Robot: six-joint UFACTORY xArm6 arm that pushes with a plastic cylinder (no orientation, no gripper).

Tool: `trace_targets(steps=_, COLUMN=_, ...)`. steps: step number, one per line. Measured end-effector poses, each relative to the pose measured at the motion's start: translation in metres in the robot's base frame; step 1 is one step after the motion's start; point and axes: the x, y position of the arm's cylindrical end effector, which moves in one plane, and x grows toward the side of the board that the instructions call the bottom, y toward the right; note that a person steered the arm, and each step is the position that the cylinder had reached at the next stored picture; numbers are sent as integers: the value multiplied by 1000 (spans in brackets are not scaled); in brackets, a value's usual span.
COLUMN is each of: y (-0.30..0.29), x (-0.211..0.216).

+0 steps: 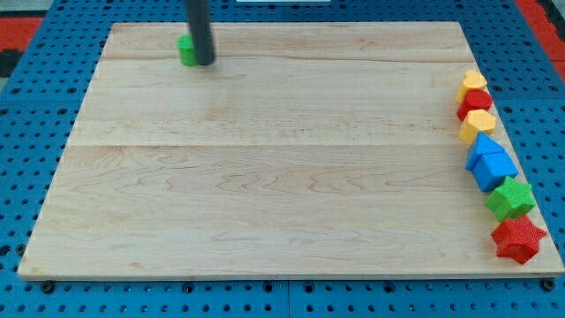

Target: Push the yellow heart into the red circle

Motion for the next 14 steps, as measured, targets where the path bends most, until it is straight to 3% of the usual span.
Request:
trace_targets(steps=1, y=13, x=-6)
trace_targets(steps=3, y=-51, x=-14)
trace_targets(steps=4, y=-8, x=-3)
trace_targets(steps=8, y=301, x=-8)
trace_targets(steps=14, y=311, x=-10)
